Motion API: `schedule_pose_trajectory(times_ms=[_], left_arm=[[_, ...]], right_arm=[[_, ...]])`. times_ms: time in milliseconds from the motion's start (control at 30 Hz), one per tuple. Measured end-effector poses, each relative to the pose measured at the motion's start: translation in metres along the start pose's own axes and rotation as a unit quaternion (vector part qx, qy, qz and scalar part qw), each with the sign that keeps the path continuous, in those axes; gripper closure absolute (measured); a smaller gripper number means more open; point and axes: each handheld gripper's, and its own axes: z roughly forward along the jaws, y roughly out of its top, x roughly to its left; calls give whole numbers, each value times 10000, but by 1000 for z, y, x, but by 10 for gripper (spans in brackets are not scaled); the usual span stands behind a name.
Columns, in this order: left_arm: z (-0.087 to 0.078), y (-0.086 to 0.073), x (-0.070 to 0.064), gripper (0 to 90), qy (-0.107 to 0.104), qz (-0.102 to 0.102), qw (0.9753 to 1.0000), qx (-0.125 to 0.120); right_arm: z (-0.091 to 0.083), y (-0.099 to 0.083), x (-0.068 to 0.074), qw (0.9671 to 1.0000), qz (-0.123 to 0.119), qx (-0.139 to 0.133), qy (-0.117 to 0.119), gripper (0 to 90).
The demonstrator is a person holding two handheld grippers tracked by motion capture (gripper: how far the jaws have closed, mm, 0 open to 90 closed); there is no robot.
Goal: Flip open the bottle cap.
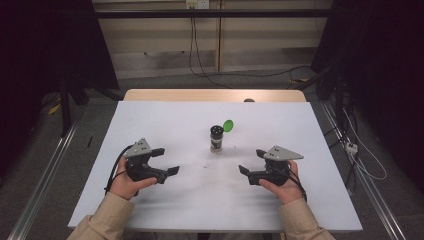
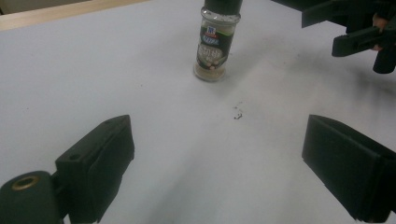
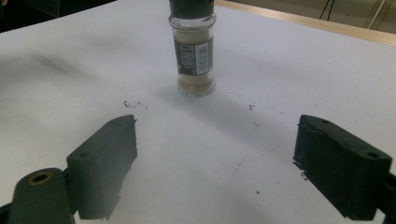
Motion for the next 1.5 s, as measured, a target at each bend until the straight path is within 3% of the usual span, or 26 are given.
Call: schedule_pose_trajectory(times_ms=[233, 900, 1500], left_arm=[[-5, -8, 1, 89, 25, -47, 10000, 81], [-20, -19, 1, 88, 77, -96, 9999, 16], [-32, -34, 8, 78, 248, -137, 9995, 103]], right_arm=[[-10, -5, -4, 10000, -6, 19, -62, 127], [-45, -23, -18, 9993, 206, -35, -313, 125], [-56, -36, -23, 9988, 233, -16, -435, 125]])
